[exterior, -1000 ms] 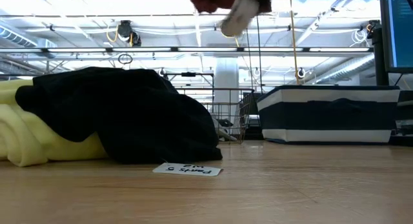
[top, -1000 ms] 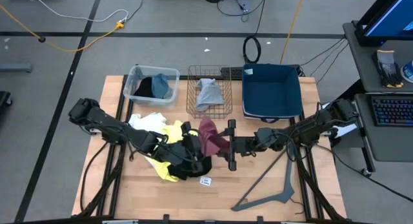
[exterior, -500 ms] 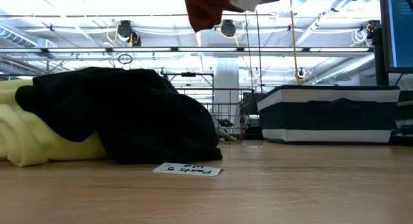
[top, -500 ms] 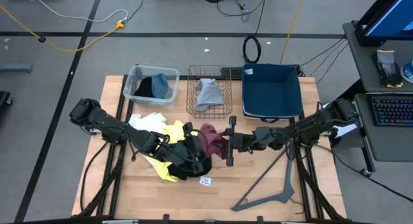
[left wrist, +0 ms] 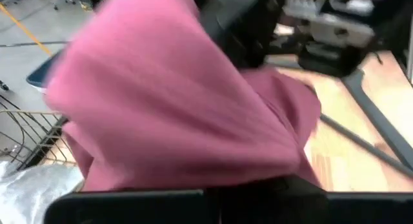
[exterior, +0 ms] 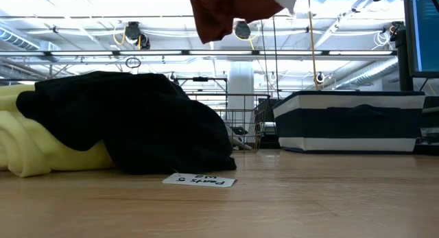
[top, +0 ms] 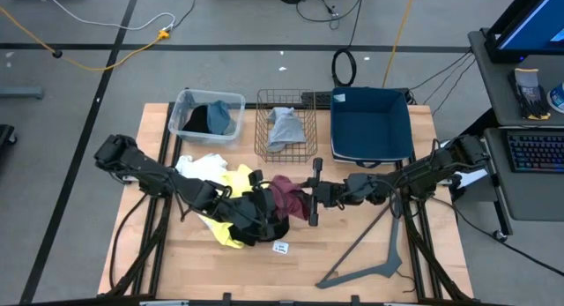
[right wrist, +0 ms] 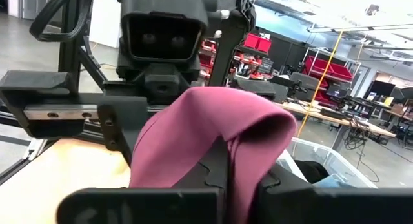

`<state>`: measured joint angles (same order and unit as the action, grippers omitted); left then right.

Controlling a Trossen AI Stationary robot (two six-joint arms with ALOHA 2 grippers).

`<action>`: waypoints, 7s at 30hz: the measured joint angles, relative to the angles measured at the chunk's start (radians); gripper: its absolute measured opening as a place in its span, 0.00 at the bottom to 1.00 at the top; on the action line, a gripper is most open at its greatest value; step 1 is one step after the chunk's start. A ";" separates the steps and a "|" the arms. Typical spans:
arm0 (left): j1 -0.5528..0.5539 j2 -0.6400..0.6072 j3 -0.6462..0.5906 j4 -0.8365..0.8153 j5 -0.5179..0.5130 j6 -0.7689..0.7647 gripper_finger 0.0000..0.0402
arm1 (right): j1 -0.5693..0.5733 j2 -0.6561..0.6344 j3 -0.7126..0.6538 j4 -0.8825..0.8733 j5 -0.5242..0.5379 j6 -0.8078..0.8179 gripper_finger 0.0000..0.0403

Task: Pick & Place Cloths
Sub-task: Put the pink boxer into the gold wire basket, then put the black boxer into the gold wire basket

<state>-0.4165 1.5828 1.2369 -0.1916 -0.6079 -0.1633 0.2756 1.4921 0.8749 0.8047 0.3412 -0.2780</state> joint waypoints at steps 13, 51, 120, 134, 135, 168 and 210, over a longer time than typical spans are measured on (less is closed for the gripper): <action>-0.072 -0.004 0.000 -0.192 0.069 -0.085 0.32 | 0.000 0.001 0.000 -0.007 0.007 -0.003 0.00; -0.572 -0.011 0.000 -1.057 -0.091 -1.159 0.54 | -0.314 0.000 0.123 0.027 0.350 -0.478 0.00; -0.645 -0.011 0.000 -1.073 -0.259 -1.173 0.54 | -0.624 0.379 0.261 -0.349 -0.007 -0.114 0.01; -0.645 -0.011 0.000 -1.068 -0.259 -1.184 0.54 | -0.642 0.409 0.261 -0.428 -0.059 -0.048 0.18; -0.645 -0.011 0.000 -1.068 -0.259 -1.184 0.54 | -0.641 0.409 0.261 -0.428 -0.059 -0.047 0.22; -0.643 -0.011 0.000 -0.977 -0.258 -1.171 0.54 | -0.467 0.047 0.261 -0.650 -0.060 0.025 0.59; -0.128 0.080 0.000 -0.627 0.012 -0.435 0.54 | -0.017 -0.225 -0.115 -0.647 -0.058 0.061 0.57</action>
<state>-0.5450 1.6624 1.2369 -0.8183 -0.5962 -0.5987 0.2588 1.2671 0.7601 0.1578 0.2836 -0.2173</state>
